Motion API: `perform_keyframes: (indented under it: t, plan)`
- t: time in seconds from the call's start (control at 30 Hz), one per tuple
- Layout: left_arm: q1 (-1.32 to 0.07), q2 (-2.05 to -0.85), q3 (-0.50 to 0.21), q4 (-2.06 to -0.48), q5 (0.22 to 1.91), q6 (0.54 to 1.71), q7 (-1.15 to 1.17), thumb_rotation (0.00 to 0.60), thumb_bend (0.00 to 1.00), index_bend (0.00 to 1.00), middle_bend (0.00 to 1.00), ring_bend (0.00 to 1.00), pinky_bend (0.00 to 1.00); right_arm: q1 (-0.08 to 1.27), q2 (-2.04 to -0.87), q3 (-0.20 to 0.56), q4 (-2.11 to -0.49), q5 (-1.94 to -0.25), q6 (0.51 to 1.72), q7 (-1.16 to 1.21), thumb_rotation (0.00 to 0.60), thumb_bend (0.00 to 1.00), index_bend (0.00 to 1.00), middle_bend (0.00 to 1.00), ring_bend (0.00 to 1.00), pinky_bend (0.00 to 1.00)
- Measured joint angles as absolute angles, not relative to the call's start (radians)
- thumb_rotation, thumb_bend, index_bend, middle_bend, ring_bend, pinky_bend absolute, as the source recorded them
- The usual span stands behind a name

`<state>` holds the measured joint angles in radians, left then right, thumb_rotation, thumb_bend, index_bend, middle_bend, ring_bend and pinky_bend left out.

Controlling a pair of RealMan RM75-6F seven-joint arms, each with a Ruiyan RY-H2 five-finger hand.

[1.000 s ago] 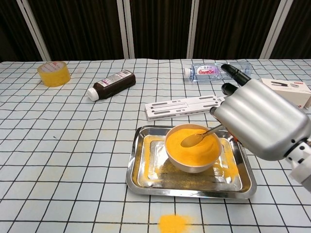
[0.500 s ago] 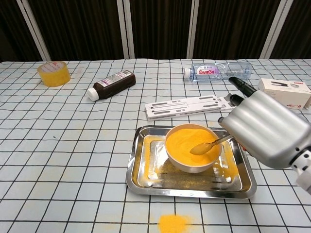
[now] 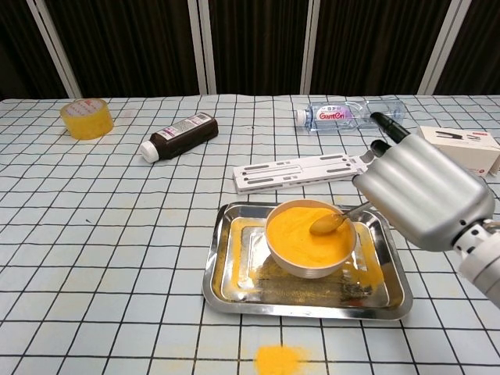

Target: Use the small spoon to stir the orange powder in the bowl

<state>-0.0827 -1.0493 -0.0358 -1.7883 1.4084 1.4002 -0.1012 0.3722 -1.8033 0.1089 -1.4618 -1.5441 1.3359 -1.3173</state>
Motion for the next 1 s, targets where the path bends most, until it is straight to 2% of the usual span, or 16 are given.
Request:
perform_keyframes:
  t: [0.2, 0.6, 1.0]
  plan:
    - [-0.083, -1.048, -0.036, -1.788, 1.409, 1.398, -0.106, 0.6, 0.0, 0.0, 0.0, 0.0, 0.0, 0.374, -1.793, 0.119, -1.474, -1.532, 1.346, -1.316, 0.6, 0.64, 0.71, 0.62, 0.28, 0.0]
    - [-0.081, -1.048, -0.034, -1.794, 1.406, 1.399, -0.103, 0.6, 0.0, 0.0, 0.0, 0.0, 0.0, 0.36, -1.751, 0.067, -1.572, -1.547, 1.346, -1.329, 0.6, 0.64, 0.71, 0.62, 0.28, 0.0]
    - [-0.084, -1.042, -0.035, -1.799, 1.399, 1.389, -0.114, 0.6, 0.0, 0.0, 0.0, 0.0, 0.0, 0.362, -1.709, 0.099, -1.634, -1.552, 1.37, -1.292, 0.6, 0.64, 0.71, 0.62, 0.28, 0.0]
